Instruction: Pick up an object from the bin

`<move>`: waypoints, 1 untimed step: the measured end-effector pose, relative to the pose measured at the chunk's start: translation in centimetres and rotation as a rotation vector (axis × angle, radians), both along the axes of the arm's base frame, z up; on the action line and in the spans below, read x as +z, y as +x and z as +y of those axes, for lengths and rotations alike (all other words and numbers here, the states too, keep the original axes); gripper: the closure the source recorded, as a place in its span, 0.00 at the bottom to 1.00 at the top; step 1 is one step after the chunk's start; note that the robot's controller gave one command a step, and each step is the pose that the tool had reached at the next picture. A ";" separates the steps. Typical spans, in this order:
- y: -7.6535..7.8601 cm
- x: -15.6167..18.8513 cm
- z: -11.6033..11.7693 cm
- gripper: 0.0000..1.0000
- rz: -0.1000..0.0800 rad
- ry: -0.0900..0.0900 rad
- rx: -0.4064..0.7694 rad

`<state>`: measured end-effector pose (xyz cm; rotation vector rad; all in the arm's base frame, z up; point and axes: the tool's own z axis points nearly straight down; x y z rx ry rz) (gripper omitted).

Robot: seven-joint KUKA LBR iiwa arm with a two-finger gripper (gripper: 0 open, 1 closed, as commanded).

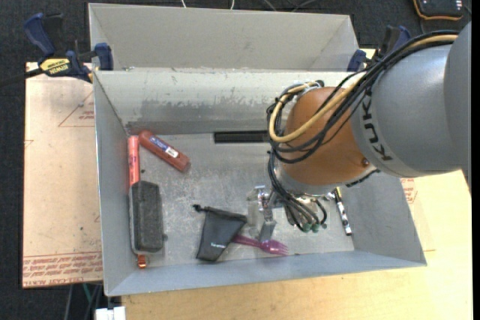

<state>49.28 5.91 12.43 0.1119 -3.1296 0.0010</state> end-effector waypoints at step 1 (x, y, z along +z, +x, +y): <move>0.0 0.0 0.0 0.00 0.000 0.000 0.000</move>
Offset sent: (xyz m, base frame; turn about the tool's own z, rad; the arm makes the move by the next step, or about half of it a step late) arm 0.0000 0.0000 0.0000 0.0000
